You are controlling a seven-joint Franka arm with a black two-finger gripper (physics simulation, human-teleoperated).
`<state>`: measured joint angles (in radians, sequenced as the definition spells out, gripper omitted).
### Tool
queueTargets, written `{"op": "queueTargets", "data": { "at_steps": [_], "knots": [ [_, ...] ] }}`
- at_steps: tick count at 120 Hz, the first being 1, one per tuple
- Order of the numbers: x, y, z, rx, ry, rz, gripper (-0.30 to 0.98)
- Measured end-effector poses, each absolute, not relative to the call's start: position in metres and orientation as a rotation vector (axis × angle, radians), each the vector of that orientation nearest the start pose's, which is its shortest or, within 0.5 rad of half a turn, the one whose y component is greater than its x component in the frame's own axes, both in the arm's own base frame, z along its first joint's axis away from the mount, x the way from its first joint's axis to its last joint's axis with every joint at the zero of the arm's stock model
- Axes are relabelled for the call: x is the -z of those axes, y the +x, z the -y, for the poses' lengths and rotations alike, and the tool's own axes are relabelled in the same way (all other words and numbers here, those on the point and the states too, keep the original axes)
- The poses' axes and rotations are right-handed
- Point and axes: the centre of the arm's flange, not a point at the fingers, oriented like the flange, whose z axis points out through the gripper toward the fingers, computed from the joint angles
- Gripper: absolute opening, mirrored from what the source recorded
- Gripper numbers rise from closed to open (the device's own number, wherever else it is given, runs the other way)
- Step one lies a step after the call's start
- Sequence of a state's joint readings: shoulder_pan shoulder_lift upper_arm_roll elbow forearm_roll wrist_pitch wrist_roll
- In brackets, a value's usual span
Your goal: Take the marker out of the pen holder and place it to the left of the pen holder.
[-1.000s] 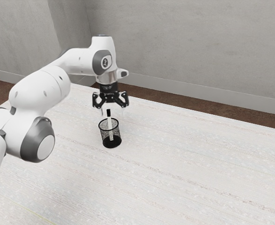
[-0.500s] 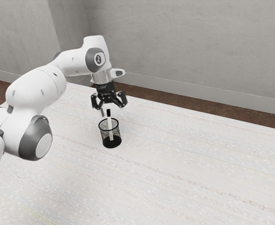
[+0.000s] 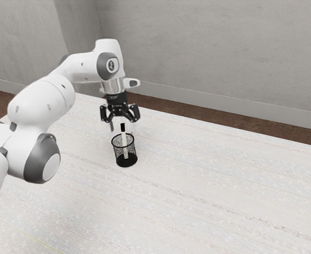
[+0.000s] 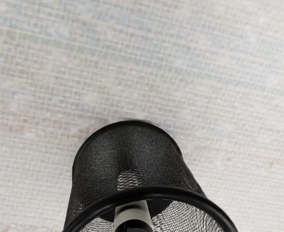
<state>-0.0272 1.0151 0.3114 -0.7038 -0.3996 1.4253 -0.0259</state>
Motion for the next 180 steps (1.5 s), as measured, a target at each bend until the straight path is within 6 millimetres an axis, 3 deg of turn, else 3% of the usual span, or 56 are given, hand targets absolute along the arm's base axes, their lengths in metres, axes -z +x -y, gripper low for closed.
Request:
{"op": "queueTargets", "data": {
  "at_steps": [27,74,96,116,132,144,156,168,180],
  "knots": [
    [-0.335,0.762,-0.056,-0.394,-3.25,0.309,0.67],
    [-0.345,0.765,-0.053,-0.349,-3.234,0.286,0.1],
    [-0.347,0.764,-0.054,-0.349,-3.23,0.291,-0.01],
    [-0.361,0.756,-0.057,-0.371,-3.232,0.316,-0.05],
    [-0.397,0.74,-0.046,-0.371,-3.234,0.316,-0.06],
    [-0.428,0.718,-0.034,-0.388,-3.232,0.315,-0.07],
    [-0.472,0.69,-0.03,-0.35,-3.23,0.318,-0.07],
    [-0.513,0.669,-0.045,-0.274,-3.217,0.351,-0.07],
    [-0.527,0.656,-0.089,-0.244,-3.19,0.461,-0.07]
  ]
}}
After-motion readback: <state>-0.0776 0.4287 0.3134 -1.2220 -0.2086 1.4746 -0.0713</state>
